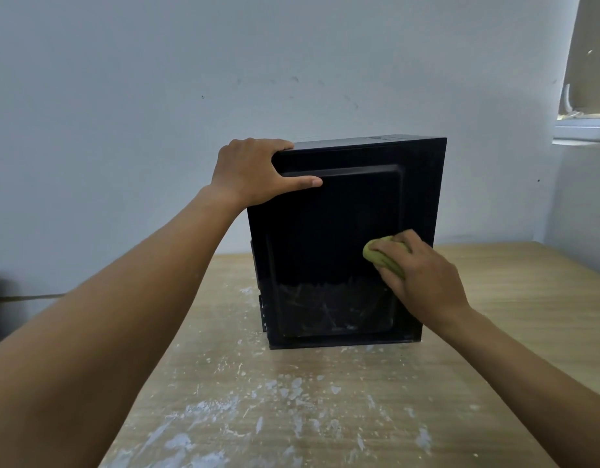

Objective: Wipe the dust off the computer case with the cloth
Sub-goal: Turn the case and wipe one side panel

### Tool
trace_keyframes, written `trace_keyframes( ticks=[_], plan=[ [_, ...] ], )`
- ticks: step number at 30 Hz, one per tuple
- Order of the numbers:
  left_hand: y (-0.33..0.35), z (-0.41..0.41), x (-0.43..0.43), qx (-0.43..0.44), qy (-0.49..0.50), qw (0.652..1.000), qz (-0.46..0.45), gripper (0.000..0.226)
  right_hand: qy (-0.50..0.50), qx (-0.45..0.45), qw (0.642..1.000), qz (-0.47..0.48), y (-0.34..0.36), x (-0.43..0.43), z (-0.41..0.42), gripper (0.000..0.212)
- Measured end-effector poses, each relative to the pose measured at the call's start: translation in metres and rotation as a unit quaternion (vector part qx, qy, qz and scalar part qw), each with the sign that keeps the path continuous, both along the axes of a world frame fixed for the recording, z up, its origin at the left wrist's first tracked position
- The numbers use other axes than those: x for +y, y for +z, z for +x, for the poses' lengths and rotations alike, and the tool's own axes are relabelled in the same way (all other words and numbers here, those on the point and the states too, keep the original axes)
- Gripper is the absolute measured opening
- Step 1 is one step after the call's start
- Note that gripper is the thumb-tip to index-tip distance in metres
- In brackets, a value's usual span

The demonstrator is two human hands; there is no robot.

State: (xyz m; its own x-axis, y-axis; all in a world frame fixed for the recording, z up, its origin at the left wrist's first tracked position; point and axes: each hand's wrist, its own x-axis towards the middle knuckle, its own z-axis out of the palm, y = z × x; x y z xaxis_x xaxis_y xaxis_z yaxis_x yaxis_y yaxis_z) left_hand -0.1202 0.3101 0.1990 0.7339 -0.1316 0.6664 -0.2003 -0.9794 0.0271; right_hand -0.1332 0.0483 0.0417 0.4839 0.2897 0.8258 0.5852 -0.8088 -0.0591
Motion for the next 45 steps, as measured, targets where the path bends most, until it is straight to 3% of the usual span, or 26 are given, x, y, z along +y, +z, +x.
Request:
trace_keyframes(
  ticks=[8, 17, 28, 40, 45],
  plan=[
    [-0.001, 0.001, -0.001, -0.007, -0.002, 1.000, 0.000, 0.094, -0.007, -0.020, 0.990, 0.142, 0.051, 0.003, 0.010, 0.030],
    [-0.002, 0.007, 0.003, -0.015, -0.008, 1.000, 0.000, 0.089, 0.001, -0.017, 0.997, 0.078, 0.000, 0.005, 0.005, 0.030],
    [-0.001, 0.005, 0.004, -0.016, -0.018, 1.000, 0.005, 0.089, 0.013, 0.049, 0.999, -0.004, -0.040, -0.008, 0.003, 0.027],
    [-0.001, 0.004, 0.002, -0.016, -0.018, 1.000, 0.010, 0.094, 0.005, -0.020, 0.991, 0.129, 0.065, -0.005, 0.013, 0.028],
    [-0.001, 0.004, 0.002, -0.021, -0.021, 1.000, 0.010, 0.099, 0.013, -0.014, 0.990, 0.137, 0.062, -0.002, 0.016, 0.030]
  ],
)
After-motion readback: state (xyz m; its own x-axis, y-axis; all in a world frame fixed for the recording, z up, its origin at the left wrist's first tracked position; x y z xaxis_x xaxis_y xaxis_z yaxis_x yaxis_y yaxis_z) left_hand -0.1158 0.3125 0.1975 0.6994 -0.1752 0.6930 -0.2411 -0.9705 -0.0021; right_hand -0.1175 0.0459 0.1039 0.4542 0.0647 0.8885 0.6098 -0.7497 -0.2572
